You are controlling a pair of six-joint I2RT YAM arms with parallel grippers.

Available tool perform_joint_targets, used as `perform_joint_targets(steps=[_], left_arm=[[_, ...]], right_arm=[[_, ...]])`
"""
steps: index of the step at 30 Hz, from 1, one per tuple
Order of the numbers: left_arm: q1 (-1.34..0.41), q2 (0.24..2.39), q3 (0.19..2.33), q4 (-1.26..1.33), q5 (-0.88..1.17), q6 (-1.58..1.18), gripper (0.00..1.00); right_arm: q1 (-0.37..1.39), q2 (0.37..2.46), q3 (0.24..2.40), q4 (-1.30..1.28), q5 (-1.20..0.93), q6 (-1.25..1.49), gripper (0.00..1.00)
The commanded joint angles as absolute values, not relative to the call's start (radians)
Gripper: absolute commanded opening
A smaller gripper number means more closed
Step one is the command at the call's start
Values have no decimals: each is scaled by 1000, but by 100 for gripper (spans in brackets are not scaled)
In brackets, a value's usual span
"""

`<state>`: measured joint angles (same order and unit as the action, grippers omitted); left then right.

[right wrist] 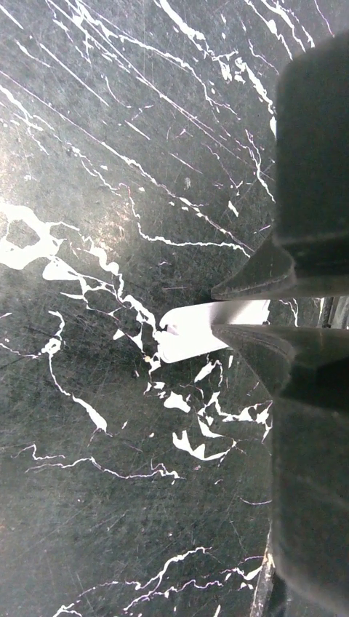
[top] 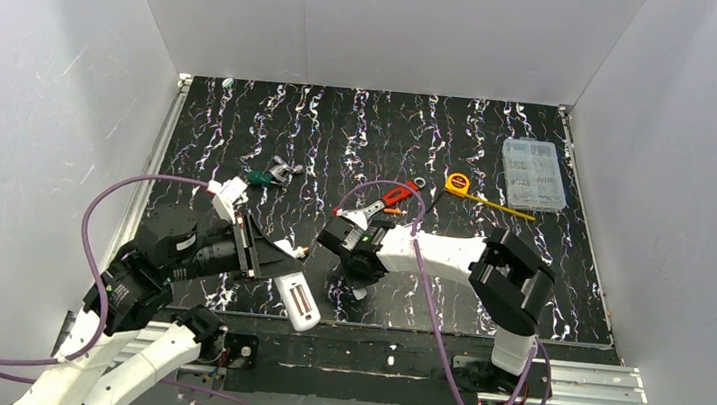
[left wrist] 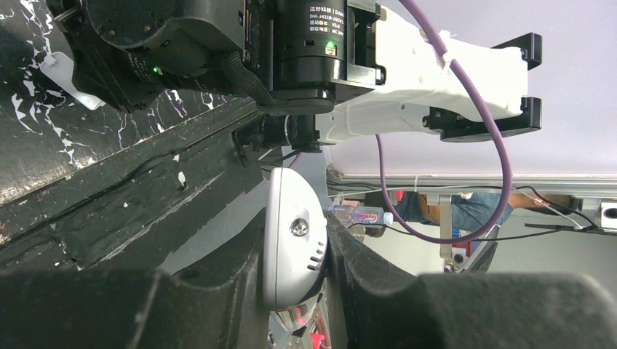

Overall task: Load the batteries into the remote control
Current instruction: Adjust the battery cover at the center of the board.

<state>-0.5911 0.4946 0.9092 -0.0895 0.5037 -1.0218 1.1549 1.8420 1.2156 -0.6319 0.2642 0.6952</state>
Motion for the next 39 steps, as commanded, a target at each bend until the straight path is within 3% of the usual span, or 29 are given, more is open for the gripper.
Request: perform_joint_targets(steps=[1, 5, 12, 24, 36, 39], left_arm=[[-592, 477, 906, -68, 519, -1018, 0], [-592, 475, 905, -62, 515, -1022, 0], [-592, 475, 904, -59, 514, -1026, 0], [-592, 484, 924, -72, 517, -1015, 0], [-592, 497, 937, -69, 521, -1017, 0], [-592, 500, 936, -70, 521, -1017, 0]], right_arm=[[1174, 1886, 1167, -630, 228, 704, 15], [1174, 1845, 1178, -656, 266, 697, 2], [1173, 1766, 1219, -726, 365, 671, 1], [1173, 1866, 1367, -1102, 705, 756, 1], [1191, 2010, 1361, -1116, 739, 813, 1], [1201, 2008, 1356, -1088, 720, 809, 17]])
